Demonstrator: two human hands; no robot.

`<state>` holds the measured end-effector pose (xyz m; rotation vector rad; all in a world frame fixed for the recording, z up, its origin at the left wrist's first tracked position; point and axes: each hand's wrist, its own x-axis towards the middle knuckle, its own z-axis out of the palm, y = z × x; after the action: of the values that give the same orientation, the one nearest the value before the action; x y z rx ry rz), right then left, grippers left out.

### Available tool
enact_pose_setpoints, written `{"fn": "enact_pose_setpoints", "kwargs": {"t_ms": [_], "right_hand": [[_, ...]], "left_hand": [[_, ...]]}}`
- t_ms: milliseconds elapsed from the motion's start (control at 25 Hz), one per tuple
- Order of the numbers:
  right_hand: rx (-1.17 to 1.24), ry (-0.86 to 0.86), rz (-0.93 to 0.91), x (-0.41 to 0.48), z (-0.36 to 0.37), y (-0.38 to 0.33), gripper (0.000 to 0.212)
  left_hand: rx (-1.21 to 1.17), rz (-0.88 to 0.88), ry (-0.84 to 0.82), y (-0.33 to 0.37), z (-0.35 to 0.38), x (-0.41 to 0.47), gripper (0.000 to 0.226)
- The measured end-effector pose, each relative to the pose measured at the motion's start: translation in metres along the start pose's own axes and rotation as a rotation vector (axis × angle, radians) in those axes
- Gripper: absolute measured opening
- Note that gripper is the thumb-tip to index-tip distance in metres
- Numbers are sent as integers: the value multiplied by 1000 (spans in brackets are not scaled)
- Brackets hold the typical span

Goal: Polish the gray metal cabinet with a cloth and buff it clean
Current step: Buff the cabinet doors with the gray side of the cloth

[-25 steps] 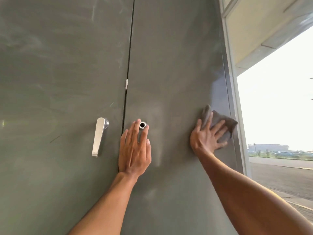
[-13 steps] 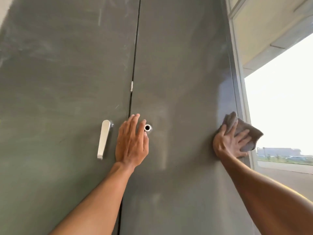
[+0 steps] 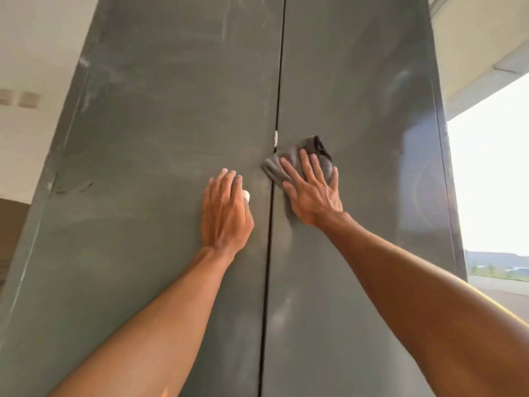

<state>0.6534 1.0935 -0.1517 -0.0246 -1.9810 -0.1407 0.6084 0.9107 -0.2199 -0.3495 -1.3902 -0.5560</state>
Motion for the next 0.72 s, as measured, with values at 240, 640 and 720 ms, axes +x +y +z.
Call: {"fn": "enact_pose_setpoints", "kwargs": {"t_ms": [240, 640, 720], "right_hand": [[179, -152, -162, 32, -7, -125, 55], [37, -208, 80, 19, -15, -120, 64], [26, -216, 97, 20, -16, -118, 65]], "left_hand": [[94, -55, -11, -80, -18, 4, 52], [247, 19, -64, -111, -37, 26, 45], [230, 47, -111, -112, -30, 19, 46]]}}
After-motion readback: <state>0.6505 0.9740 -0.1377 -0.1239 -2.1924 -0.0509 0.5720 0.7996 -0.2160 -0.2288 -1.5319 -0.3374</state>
